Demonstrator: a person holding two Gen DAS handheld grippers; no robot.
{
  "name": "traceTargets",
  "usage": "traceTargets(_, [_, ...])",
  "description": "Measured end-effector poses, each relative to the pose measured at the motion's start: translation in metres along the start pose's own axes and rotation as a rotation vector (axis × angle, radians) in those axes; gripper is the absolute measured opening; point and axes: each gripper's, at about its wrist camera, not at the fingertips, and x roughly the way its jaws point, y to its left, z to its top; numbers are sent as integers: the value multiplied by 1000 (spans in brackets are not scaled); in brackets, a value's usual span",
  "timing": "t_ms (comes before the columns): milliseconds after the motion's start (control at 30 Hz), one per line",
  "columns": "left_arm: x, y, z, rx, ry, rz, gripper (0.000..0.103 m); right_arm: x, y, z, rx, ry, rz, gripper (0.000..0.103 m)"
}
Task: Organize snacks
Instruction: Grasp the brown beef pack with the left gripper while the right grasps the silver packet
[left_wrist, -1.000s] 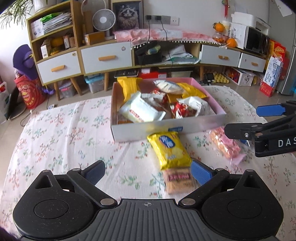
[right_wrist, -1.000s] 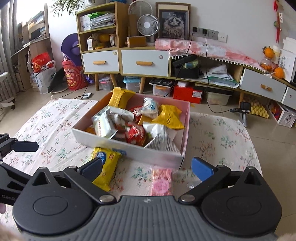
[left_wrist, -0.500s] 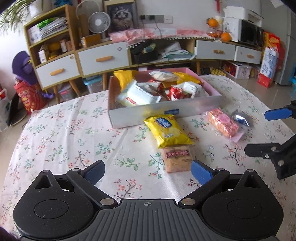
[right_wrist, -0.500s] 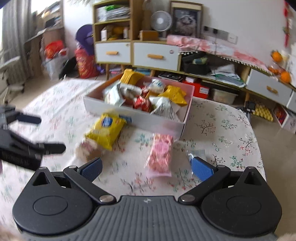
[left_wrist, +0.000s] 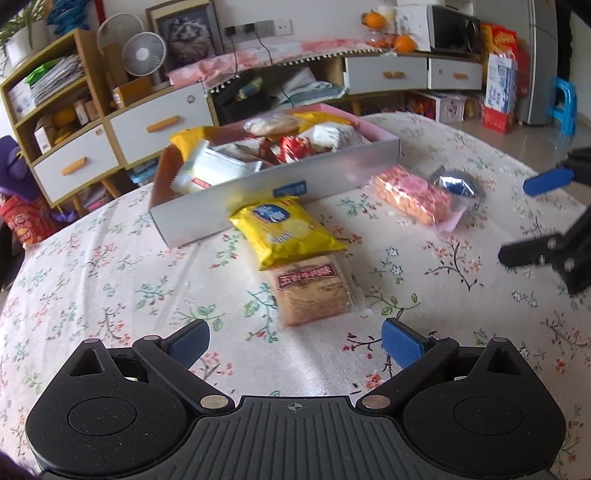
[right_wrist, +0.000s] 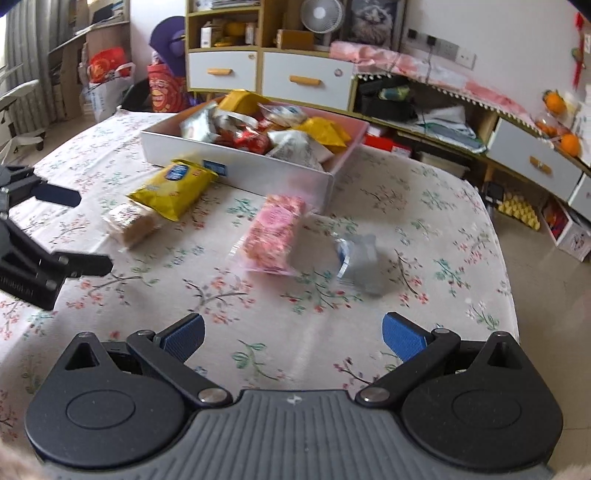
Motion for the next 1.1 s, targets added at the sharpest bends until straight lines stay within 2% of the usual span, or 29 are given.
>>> traceTargets(400, [17,2,9,-98,-7,-74,99,21,-29,-2,49,-5,-52,103])
traceTargets(567, [20,7,12,-137,-10,-103,88,29,-42,1,89,-19,-45,102])
traceTargets(733, [21,12,14,-157,-15,-102,75,36,-56,4,144,-39,-54,101])
traceTargets(933, [21,15,17,-175,-12,-91,60,41,-56,10,155,-63,-65,88])
traceTargets(1100, [20,15,18,-167,-8,-91,55,41,-52,15,139,-71,-54,73])
